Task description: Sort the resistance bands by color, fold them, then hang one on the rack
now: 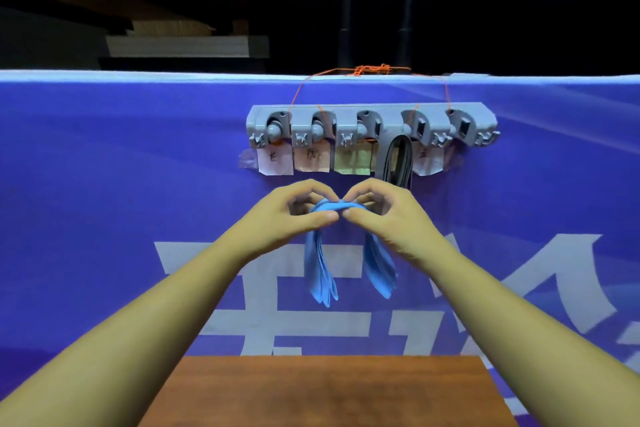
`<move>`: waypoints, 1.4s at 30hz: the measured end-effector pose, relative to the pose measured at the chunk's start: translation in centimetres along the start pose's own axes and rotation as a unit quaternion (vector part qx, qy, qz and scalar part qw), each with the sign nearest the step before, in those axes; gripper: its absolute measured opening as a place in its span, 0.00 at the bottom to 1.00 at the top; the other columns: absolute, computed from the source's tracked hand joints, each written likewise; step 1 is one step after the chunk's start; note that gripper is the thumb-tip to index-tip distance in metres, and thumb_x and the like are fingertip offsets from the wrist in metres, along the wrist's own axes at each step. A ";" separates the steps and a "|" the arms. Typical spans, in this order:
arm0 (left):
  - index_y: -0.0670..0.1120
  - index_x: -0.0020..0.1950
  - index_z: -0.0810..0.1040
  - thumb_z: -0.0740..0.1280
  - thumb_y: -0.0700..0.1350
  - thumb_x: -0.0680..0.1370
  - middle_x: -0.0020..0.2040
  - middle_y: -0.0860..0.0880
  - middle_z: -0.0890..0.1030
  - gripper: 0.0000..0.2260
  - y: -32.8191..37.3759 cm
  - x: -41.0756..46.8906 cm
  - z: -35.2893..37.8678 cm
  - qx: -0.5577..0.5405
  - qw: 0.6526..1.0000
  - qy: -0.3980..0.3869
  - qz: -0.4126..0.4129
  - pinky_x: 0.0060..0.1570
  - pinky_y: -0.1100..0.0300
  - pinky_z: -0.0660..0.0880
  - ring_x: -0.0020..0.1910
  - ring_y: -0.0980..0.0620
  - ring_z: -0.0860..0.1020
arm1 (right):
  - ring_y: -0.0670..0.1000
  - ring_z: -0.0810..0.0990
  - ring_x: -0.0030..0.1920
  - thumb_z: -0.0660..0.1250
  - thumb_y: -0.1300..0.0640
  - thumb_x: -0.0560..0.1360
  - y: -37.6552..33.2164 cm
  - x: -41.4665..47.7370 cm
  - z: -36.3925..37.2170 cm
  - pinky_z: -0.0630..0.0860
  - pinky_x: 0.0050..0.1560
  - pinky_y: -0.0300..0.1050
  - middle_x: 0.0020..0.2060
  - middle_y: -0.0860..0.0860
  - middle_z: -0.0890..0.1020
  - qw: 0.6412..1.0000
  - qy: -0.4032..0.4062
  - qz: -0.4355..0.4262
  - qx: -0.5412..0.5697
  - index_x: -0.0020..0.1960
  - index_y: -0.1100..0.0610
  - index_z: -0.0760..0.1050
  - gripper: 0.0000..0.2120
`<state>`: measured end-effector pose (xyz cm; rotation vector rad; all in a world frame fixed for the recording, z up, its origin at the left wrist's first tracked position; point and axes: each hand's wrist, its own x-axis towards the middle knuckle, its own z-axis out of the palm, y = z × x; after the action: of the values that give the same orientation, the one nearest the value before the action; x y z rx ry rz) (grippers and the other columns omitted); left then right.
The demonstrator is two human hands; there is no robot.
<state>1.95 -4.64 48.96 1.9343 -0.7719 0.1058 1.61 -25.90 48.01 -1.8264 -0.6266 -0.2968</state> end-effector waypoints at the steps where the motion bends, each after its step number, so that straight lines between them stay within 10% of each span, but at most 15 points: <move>1: 0.52 0.54 0.80 0.71 0.47 0.77 0.50 0.48 0.83 0.07 0.5 0.4 0.1 -0.002 1.000 0.004 0.006 0.52 0.54 0.74 0.46 0.53 0.78 | 0.49 0.79 0.41 0.73 0.60 0.73 -0.3 0.1 -0.5 0.76 0.46 0.47 0.42 0.58 0.83 1.000 0.016 -0.005 -0.008 0.46 0.55 0.80 0.04; 6: 0.52 0.55 0.80 0.70 0.56 0.74 0.51 0.49 0.84 0.12 2.9 3.1 1.6 0.019 0.998 0.028 0.048 0.59 0.44 0.75 0.52 0.44 0.80 | 0.41 0.76 0.32 0.72 0.63 0.73 -2.0 0.3 -3.6 0.70 0.36 0.31 0.36 0.48 0.82 0.997 0.068 -0.026 -0.036 0.46 0.58 0.80 0.02; 11: 0.55 0.52 0.80 0.72 0.55 0.71 0.50 0.49 0.84 0.11 5.5 7.2 3.7 0.020 0.996 0.045 0.074 0.59 0.41 0.75 0.50 0.48 0.81 | 0.44 0.81 0.41 0.73 0.62 0.73 -3.5 1.0 -8.2 0.77 0.46 0.38 0.43 0.52 0.85 0.988 0.126 -0.050 -0.075 0.47 0.55 0.82 0.04; 15: 0.53 0.53 0.79 0.73 0.47 0.72 0.50 0.51 0.84 0.11 7.0 10.4 5.7 0.002 0.997 0.049 0.065 0.56 0.50 0.78 0.49 0.52 0.82 | 0.52 0.83 0.45 0.73 0.58 0.71 -3.4 1.6 -12.3 0.80 0.51 0.52 0.44 0.57 0.84 0.984 0.154 -0.047 -0.072 0.48 0.55 0.81 0.07; 20: 0.52 0.51 0.78 0.74 0.51 0.73 0.47 0.53 0.84 0.10 7.8 13.7 8.1 0.002 0.995 0.076 0.057 0.42 0.61 0.74 0.46 0.56 0.82 | 0.45 0.80 0.42 0.72 0.61 0.73 -2.1 2.4 -15.4 0.74 0.47 0.40 0.41 0.47 0.83 0.980 0.177 -0.039 -0.086 0.47 0.58 0.80 0.03; 25: 0.53 0.49 0.78 0.72 0.53 0.74 0.46 0.51 0.85 0.08 7.3 15.5 10.4 0.040 0.990 0.132 0.039 0.55 0.49 0.78 0.48 0.51 0.83 | 0.48 0.81 0.42 0.72 0.57 0.73 -0.1 3.3 -16.5 0.76 0.49 0.46 0.40 0.52 0.84 0.979 0.191 -0.028 -0.066 0.45 0.54 0.81 0.01; 31: 0.47 0.59 0.77 0.67 0.47 0.78 0.55 0.46 0.79 0.10 6.5 16.4 12.8 0.211 0.955 0.202 0.045 0.45 0.64 0.62 0.54 0.49 0.76 | 0.46 0.83 0.44 0.69 0.63 0.75 2.6 4.1 -16.0 0.79 0.48 0.44 0.43 0.51 0.86 0.978 0.204 -0.025 -0.035 0.50 0.55 0.82 0.06; 42: 0.43 0.60 0.80 0.63 0.38 0.80 0.56 0.47 0.82 0.11 5.1 16.3 15.2 0.196 0.927 0.304 0.104 0.50 0.75 0.66 0.54 0.51 0.78 | 0.42 0.82 0.49 0.67 0.65 0.76 4.9 4.6 -15.8 0.76 0.47 0.33 0.48 0.48 0.84 0.975 0.212 -0.058 -0.015 0.51 0.53 0.80 0.09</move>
<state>8.19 -26.46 51.87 2.0067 -0.5509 1.0082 9.74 -40.55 51.70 -1.6859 -0.4294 -0.7549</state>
